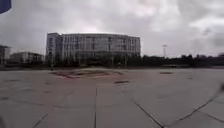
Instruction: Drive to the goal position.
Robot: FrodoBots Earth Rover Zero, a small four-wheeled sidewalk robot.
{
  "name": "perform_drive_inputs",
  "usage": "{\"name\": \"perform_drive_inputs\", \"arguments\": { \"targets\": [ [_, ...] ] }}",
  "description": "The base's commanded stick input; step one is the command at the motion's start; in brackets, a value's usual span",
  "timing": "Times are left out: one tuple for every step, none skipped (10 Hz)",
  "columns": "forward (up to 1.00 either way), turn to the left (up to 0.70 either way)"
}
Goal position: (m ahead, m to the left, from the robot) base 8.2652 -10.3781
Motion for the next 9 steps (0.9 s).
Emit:
{"name": "perform_drive_inputs", "arguments": {
  "targets": [
    [0.7, 0.0],
    [0.7, 0.0],
    [0.7, 0.0],
    [0.7, 0.0],
    [0.7, 0.0],
    [0.7, 0.0],
    [0.7, 0.0],
    [0.7, -0.03],
    [0.7, -0.35]
  ]
}}
